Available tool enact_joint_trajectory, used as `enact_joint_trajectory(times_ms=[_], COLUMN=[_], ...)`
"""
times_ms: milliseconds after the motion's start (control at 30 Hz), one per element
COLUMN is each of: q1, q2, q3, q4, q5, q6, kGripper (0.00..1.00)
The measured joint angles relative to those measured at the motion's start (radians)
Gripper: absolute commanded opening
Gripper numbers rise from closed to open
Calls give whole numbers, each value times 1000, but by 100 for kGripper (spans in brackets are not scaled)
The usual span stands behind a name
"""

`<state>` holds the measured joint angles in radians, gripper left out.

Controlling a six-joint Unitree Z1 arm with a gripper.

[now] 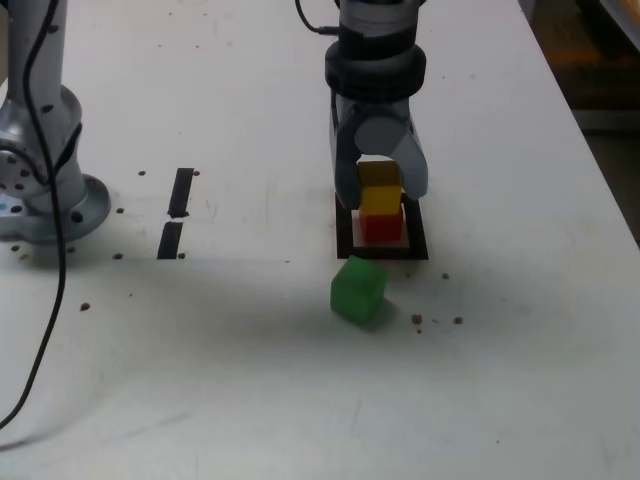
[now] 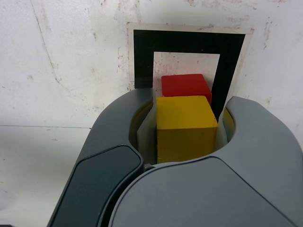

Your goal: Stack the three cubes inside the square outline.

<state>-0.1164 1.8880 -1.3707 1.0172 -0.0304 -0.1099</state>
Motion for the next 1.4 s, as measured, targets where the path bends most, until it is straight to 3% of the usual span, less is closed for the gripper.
enact_joint_trajectory(times_ms=[600, 1167, 1300, 1400], q1=[0, 3, 3, 2], q2=[-1, -2, -27, -76], q3=[5, 10, 13, 22], q4=[-12, -15, -7, 15], q5=[-4, 3, 27, 65], q6=[4, 9, 0, -31], kGripper=[84, 91, 94, 96])
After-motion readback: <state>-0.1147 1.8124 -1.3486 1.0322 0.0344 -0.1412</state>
